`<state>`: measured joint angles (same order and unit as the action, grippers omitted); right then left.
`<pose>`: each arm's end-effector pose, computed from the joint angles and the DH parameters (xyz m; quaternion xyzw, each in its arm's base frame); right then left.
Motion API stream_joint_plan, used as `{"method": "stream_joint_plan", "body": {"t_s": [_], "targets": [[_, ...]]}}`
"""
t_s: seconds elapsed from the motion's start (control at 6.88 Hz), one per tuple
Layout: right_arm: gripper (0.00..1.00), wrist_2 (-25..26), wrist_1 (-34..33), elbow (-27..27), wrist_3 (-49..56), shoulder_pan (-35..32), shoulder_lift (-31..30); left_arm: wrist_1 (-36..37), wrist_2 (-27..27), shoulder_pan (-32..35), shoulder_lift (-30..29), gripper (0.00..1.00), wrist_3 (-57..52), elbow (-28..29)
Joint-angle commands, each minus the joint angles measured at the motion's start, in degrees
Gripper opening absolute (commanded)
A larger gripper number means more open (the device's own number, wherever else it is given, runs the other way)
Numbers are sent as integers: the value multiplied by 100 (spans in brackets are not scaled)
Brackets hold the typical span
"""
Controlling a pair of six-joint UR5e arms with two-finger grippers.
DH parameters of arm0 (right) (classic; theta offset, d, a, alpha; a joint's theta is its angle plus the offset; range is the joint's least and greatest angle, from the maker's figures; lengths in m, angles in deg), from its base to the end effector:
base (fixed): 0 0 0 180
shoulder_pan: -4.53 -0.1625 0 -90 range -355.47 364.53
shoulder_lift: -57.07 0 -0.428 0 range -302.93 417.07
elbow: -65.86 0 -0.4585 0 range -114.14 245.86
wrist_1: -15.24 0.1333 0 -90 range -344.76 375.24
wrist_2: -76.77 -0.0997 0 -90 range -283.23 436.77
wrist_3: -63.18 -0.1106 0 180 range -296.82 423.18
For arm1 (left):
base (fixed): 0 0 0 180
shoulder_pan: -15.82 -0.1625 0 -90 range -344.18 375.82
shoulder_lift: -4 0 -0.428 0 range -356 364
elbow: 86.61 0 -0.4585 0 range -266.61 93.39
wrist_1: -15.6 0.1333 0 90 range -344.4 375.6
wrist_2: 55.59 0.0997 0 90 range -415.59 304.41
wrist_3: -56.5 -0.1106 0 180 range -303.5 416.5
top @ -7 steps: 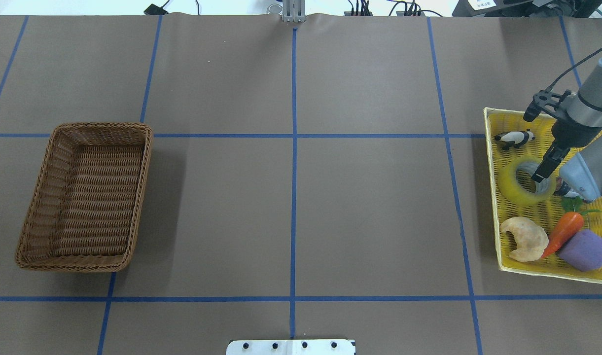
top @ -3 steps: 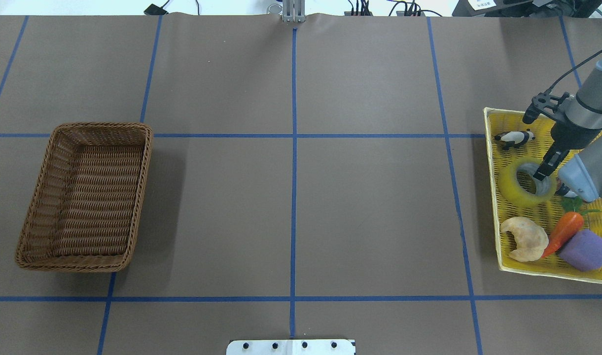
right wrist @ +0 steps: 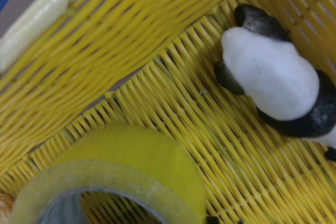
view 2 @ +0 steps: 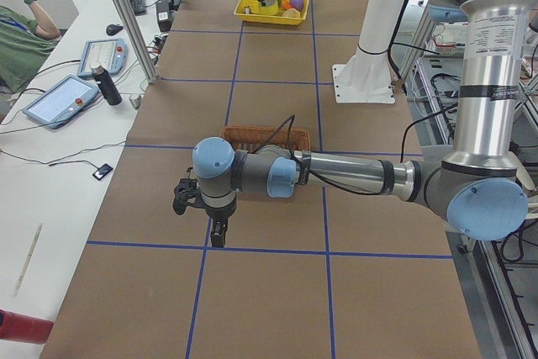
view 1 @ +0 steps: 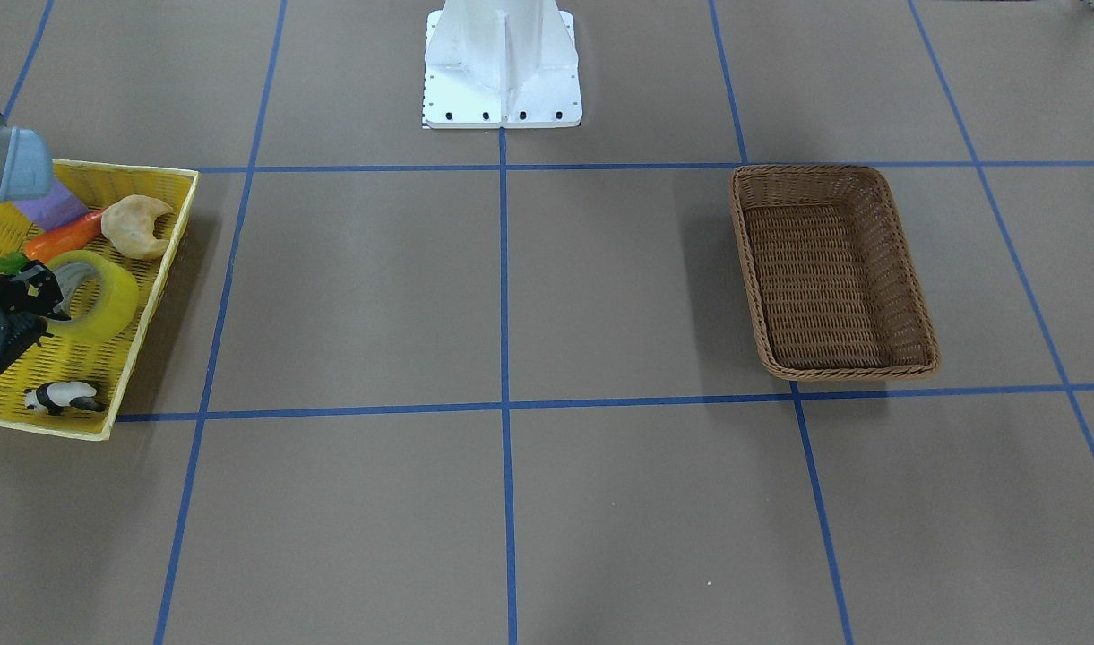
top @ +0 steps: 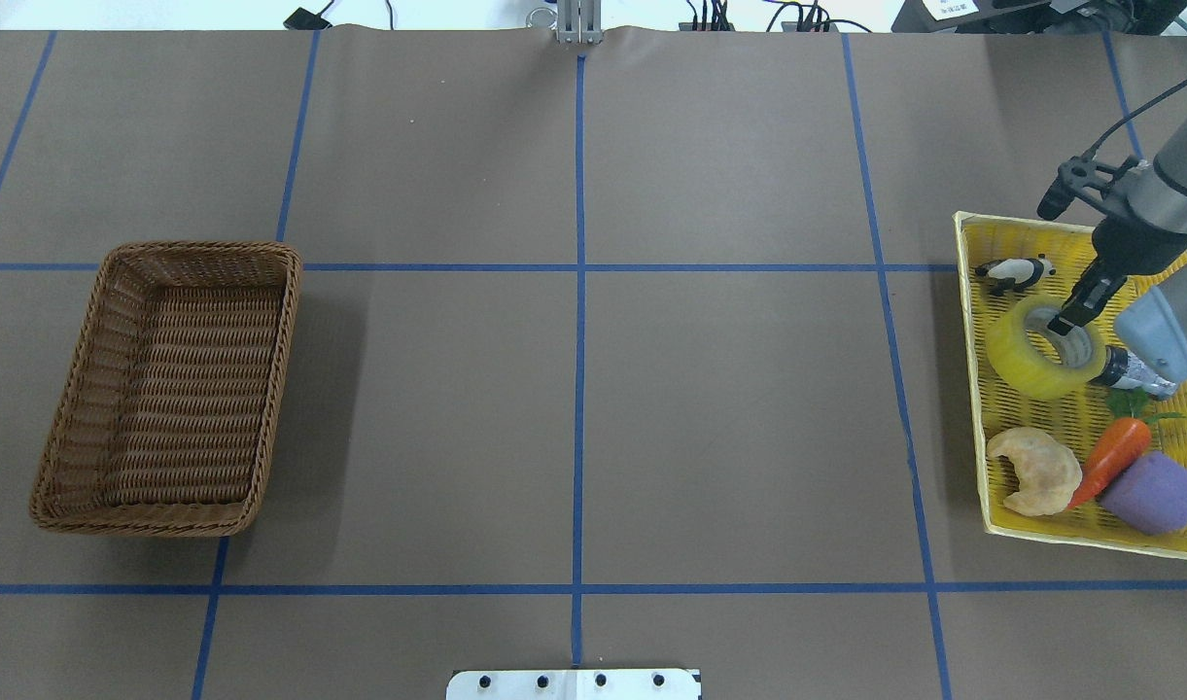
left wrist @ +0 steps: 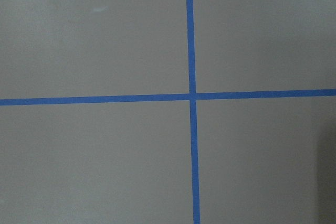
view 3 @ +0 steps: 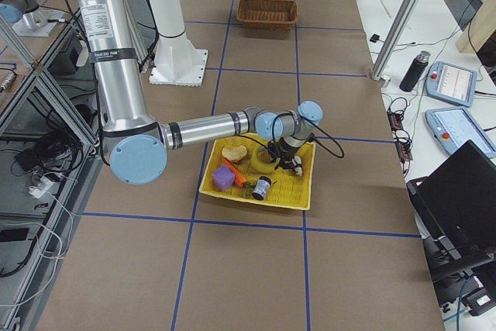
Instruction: Move tape to another basket
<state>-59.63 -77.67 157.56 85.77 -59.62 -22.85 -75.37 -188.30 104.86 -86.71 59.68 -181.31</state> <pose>-0.2286 -0.5938 0.5503 0.0599 -0.3946 -0.4037 0.8232 -0.0487 -0.5708 0.6169 0.0387 0.3652 0.0022 0.9301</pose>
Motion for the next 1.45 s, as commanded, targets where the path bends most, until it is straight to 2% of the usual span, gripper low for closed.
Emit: {"method": "stream_joint_plan", "body": {"t_s": [0.0,0.29,0.44,0.73,1.02,1.16,1.31], "targets": [[0,-403,-25,749,-27,-543,-224,0,0,0,-9,99,16,-39],[0,-537,280,1514,-2229,-783,-226,-61,-9,0,-314,98,16,21],[0,-528,1257,1466,-3451,-713,-182,-618,-1,0,-464,98,390,170],[0,-397,3480,949,-5634,-634,-94,-2933,0,-17,-859,98,1549,1299],[0,67,4427,920,-7015,-397,2,-3811,26,-227,-1212,98,2245,1490],[0,131,5005,886,-7754,-274,3,-4502,26,-437,-1291,98,2796,1507],[0,531,5507,868,-8475,-56,3,-5274,35,-544,-1301,98,3742,1499]]}}
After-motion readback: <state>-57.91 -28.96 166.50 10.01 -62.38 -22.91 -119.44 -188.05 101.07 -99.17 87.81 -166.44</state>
